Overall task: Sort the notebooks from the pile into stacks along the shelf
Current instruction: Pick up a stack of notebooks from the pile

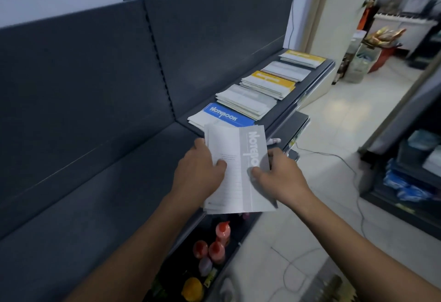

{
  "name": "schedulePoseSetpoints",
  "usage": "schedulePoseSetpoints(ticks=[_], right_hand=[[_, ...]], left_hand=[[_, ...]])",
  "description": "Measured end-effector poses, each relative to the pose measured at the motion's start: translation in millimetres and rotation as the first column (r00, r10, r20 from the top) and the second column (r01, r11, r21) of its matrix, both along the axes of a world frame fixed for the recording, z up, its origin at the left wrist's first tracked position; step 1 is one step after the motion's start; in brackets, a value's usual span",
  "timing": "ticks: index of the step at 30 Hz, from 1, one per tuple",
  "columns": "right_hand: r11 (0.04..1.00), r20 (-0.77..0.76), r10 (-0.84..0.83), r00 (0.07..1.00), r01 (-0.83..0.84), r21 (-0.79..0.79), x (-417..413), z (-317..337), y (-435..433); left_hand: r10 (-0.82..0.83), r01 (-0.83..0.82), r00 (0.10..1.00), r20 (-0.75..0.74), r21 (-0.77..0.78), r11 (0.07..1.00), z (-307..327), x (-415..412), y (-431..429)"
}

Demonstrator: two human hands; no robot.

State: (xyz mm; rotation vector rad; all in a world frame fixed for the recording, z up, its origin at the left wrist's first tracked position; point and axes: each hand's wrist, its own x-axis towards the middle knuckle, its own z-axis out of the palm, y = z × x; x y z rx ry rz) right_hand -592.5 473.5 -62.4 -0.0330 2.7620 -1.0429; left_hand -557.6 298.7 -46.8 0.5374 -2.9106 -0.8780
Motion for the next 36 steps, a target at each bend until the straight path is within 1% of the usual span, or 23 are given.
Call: schedulePoseSetpoints(ticks=[7,11,15,20,25,28,31,36], right_hand=[[0.987,-0.068,-0.081,0.994,0.089,0.137,-82.2,-0.5,17.0],[0.981,-0.13,-0.106,0.986,0.125,0.148,-129.1,0.1,30.1],[0.968,-0.14,-0.113,0.984,0.141,0.207,-169.3,0.8,48.5],[0.96,-0.177,-0.13,0.976,0.169,0.222,-227.3,-0.5,86.8],[0.965,-0.19,-0.104,0.976,0.145,0.217,-291.9,-1.3,138.9],[0.973,-0.179,-0.066,0.982,0.104,0.208,-325.5,-0.1,173.1],[0.979,-0.183,-0.039,0.982,0.074,0.188,-360.0,0.6,206.2],[0.984,-0.174,-0.014,0.985,0.044,0.17,-414.6,-4.0,238.8]], left_hand=[[-0.088,0.088,0.996,-0.018,-0.019,0.996,-11.5,-101.4,23.9],[-0.139,0.137,0.99,-0.038,-0.042,0.99,-12.7,-156.4,36.6],[-0.168,0.166,0.986,-0.016,-0.081,0.983,-10.0,-201.3,59.7],[-0.205,0.2,0.978,-0.037,-0.113,0.973,-9.0,-263.0,99.4],[-0.172,0.167,0.983,-0.057,-0.092,0.982,-10.4,-319.3,151.9],[-0.153,0.149,0.987,-0.044,-0.094,0.984,-5.5,-351.6,185.3],[-0.142,0.136,0.988,-0.068,-0.081,0.987,-3.5,-384.9,216.0],[-0.088,0.084,0.994,-0.06,-0.068,0.994,-9.0,-434.3,246.9]])
